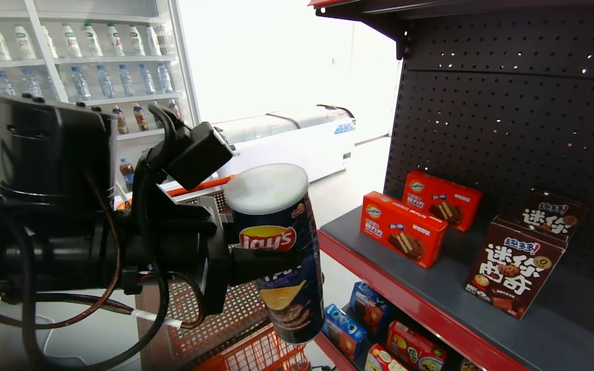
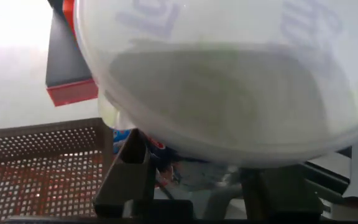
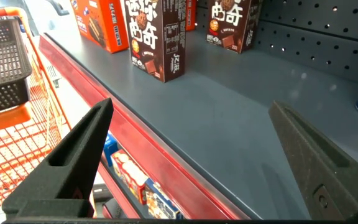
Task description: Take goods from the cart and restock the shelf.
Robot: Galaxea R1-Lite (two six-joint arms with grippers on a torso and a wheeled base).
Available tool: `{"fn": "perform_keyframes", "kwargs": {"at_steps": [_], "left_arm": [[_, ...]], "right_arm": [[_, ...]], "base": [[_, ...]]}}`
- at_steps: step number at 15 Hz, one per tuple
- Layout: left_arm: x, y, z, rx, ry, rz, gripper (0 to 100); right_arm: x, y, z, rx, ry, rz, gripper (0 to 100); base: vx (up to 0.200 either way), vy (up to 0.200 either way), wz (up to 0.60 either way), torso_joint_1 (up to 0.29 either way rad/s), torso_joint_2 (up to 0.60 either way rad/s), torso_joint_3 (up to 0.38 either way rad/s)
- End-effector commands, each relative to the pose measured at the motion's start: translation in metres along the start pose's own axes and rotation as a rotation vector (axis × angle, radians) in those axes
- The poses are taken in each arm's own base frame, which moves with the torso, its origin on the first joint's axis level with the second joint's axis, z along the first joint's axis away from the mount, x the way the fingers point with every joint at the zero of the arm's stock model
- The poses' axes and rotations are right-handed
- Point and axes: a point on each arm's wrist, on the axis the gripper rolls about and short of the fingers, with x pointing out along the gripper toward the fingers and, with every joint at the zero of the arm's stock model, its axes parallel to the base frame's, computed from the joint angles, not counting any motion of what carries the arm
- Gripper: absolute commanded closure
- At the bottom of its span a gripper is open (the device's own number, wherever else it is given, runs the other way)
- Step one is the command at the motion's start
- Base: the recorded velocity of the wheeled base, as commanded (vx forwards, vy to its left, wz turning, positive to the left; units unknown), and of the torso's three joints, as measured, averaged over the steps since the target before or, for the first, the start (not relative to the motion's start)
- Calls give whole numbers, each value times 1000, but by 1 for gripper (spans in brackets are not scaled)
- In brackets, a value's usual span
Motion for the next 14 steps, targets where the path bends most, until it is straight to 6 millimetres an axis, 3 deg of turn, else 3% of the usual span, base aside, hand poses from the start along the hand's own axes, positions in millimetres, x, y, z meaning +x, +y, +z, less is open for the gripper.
{"fn": "perform_keyframes", "kwargs": {"at_steps": [1, 4, 7, 14], "left_arm": [[-9, -8, 5, 20, -27, -17, 100], [-26, -19, 6, -5, 10, -78, 100], [-27, -18, 10, 5, -6, -75, 100], [-27, -21, 7, 2, 1, -108, 100]], "right_arm": [[0, 0, 0, 0, 0, 0, 0], [0, 0, 0, 0, 0, 0, 0], [0, 0, 0, 0, 0, 0, 0], [0, 0, 0, 0, 0, 0, 0]], "base": [[0, 0, 0, 0, 0, 0], [0, 0, 0, 0, 0, 0], [0, 0, 0, 0, 0, 0], [0, 0, -600, 2, 5, 3]]}}
